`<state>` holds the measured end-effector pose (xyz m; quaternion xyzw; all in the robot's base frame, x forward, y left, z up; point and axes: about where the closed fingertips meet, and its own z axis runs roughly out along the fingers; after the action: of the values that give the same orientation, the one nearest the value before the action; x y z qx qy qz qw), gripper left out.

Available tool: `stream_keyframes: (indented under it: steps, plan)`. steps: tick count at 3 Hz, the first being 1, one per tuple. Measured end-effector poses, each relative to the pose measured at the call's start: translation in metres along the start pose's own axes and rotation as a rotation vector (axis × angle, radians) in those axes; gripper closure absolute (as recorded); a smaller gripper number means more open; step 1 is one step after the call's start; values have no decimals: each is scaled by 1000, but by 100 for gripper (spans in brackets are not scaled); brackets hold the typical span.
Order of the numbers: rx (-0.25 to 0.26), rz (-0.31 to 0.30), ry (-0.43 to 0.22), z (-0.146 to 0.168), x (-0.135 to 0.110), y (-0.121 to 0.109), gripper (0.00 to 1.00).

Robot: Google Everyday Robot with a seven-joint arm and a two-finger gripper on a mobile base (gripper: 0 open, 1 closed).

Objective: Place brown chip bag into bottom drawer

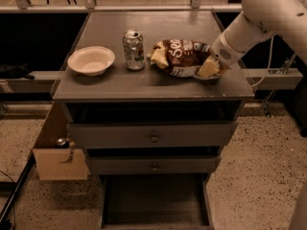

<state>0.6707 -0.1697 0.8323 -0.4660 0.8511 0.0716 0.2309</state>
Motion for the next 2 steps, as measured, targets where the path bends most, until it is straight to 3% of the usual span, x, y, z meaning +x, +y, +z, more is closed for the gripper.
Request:
stream_keyframes:
  steps: [1, 2]
  plan:
    - [0, 0, 0, -5, -3, -1, 100]
    - [90, 55, -46, -85, 44, -23, 100]
